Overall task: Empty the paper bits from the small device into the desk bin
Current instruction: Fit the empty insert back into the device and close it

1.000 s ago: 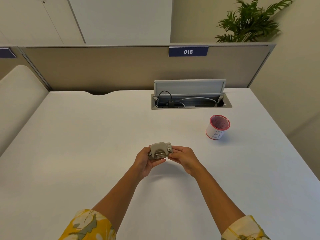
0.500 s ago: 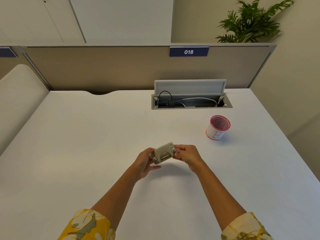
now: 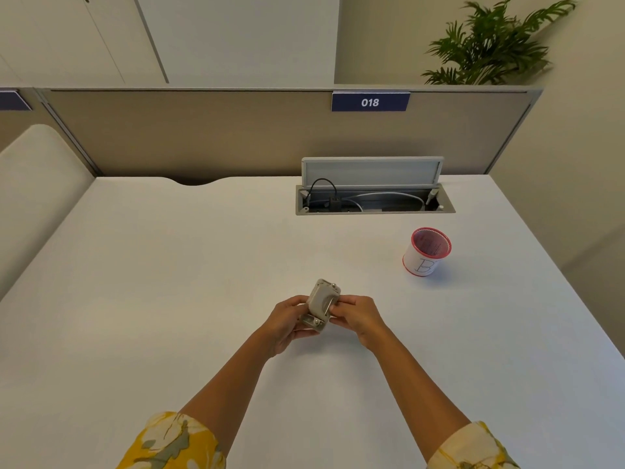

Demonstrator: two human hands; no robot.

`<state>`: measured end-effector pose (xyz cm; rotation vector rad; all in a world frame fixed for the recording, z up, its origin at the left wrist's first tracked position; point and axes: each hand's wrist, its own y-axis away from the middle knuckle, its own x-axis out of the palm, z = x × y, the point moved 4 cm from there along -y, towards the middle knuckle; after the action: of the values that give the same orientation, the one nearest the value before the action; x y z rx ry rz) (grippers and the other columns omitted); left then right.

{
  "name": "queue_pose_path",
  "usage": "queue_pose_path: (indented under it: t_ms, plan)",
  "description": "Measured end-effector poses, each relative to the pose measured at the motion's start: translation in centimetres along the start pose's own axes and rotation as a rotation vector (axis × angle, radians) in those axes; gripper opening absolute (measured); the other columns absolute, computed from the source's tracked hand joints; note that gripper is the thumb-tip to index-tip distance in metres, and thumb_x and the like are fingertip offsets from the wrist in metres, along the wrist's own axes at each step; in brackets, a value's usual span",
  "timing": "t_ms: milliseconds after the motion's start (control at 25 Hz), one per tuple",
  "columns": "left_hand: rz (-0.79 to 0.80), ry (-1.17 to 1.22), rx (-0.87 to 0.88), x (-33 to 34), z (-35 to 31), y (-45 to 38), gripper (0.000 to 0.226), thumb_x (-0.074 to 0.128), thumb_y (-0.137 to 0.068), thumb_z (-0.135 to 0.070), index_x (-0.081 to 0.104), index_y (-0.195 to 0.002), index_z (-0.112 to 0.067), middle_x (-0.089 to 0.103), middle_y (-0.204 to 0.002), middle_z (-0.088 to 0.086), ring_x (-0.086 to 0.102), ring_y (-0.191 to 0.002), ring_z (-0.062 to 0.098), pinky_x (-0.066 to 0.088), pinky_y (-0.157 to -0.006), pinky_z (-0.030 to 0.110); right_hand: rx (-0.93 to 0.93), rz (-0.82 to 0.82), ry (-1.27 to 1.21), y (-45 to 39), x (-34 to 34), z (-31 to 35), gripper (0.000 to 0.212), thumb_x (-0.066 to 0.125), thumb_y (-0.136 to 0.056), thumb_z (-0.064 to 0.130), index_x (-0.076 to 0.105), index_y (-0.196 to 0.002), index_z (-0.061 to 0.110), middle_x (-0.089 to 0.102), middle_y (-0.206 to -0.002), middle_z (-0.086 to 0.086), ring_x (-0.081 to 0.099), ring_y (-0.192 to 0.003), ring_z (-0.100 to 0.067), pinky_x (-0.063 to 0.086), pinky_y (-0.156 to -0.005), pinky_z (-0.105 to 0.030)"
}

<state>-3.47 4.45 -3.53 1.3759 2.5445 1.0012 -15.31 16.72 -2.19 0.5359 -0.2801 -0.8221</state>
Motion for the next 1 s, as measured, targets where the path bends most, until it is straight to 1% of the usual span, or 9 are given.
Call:
queue_pose_path:
  t_ms: [80,160,280,440,600,720,800,880,1000]
  plan:
    - [-0.01,-0.054,0.018,-0.1,0.0,-0.2,0.024,0.053,-0.097,-0.007,0.073,-0.109,-0.004,0.074,-0.102,0.021,0.073,-0.09,0.028,0.062,-0.078,0.039,0.015,-0.057,0.037,-0.3,0.1,-0.3,0.033,0.064,-0.081,-0.009,0.068,-0.113,-0.002,0.073,-0.105,-0.019,0.072,-0.094,-0.028,0.061,-0.08,-0.036]
    - [-0.015,-0.089,0.047,-0.2,-0.3,-0.3,0.024,0.055,-0.095,-0.006,0.076,-0.107,-0.004,0.075,-0.104,0.02,0.073,-0.09,0.026,0.061,-0.077,0.035,0.01,-0.083,0.055,-0.6,0.1,-0.3,0.035,0.064,-0.08,-0.009,0.069,-0.112,0.002,0.074,-0.101,-0.017,0.073,-0.089,-0.026,0.061,-0.078,-0.034]
    - [0.003,-0.063,0.046,-0.3,-0.6,-0.5,0.022,0.059,-0.094,-0.006,0.076,-0.107,-0.005,0.076,-0.104,0.019,0.074,-0.09,0.025,0.061,-0.076,0.032,-0.006,-0.089,0.075,-0.9,0.2,0.0,0.037,0.063,-0.079,-0.005,0.072,-0.112,0.011,0.077,-0.093,-0.01,0.074,-0.086,-0.023,0.062,-0.08,-0.034]
    - [-0.003,-0.006,0.048,-0.5,-0.5,-0.8,0.021,0.059,-0.095,-0.008,0.075,-0.109,-0.005,0.076,-0.105,0.018,0.074,-0.093,0.029,0.061,-0.076,0.032,-0.019,-0.088,0.071,-1.3,0.8,0.6,0.041,0.062,-0.081,-0.003,0.072,-0.114,0.019,0.077,-0.086,-0.003,0.074,-0.09,-0.023,0.062,-0.08,-0.035]
    - [-0.024,-0.027,0.048,-1.1,-0.8,-1.0,0.019,0.061,-0.094,-0.009,0.075,-0.104,-0.003,0.076,-0.102,0.021,0.075,-0.092,0.031,0.061,-0.075,0.033,-0.006,-0.063,0.063,-1.9,1.3,0.6,0.04,0.061,-0.083,-0.002,0.07,-0.118,0.016,0.076,-0.092,-0.009,0.071,-0.085,-0.023,0.061,-0.082,-0.035]
    - [-0.013,-0.095,0.02,-1.7,-1.0,-1.4,0.024,0.055,-0.093,-0.007,0.074,-0.108,-0.003,0.076,-0.103,0.02,0.075,-0.092,0.031,0.062,-0.079,0.037,0.007,-0.008,0.045,-2.2,1.9,0.7,0.04,0.059,-0.087,-0.002,0.067,-0.123,0.014,0.073,-0.1,-0.014,0.068,-0.082,-0.022,0.059,-0.077,-0.032]
    - [-0.023,-0.102,0.023,-2.0,-1.3,-1.6,0.027,0.051,-0.095,-0.007,0.074,-0.108,-0.004,0.077,-0.1,0.017,0.076,-0.087,0.029,0.062,-0.077,0.038,0.008,0.032,0.046,-2.4,2.4,1.1,0.039,0.058,-0.09,-0.001,0.066,-0.125,0.015,0.072,-0.104,-0.016,0.067,-0.085,-0.023,0.059,-0.078,-0.034]
    - [-0.052,-0.055,0.027,-2.4,-1.5,-1.9,0.025,0.052,-0.096,-0.007,0.074,-0.105,-0.003,0.077,-0.094,0.015,0.075,-0.08,0.025,0.061,-0.071,0.035,0.013,0.06,0.065,-2.7,3.0,1.6,0.038,0.058,-0.091,0.0,0.066,-0.124,0.016,0.072,-0.109,-0.015,0.069,-0.092,-0.026,0.06,-0.083,-0.037]
    - [-0.089,0.04,0.036,-3.3,-1.8,-2.3,0.021,0.054,-0.096,-0.007,0.073,-0.103,-0.001,0.076,-0.093,0.015,0.074,-0.079,0.026,0.061,-0.069,0.034,0.004,0.031,0.053,-3.4,3.9,2.2,0.035,0.062,-0.088,0.005,0.066,-0.121,0.015,0.073,-0.106,-0.015,0.071,-0.098,-0.028,0.06,-0.078,-0.034]
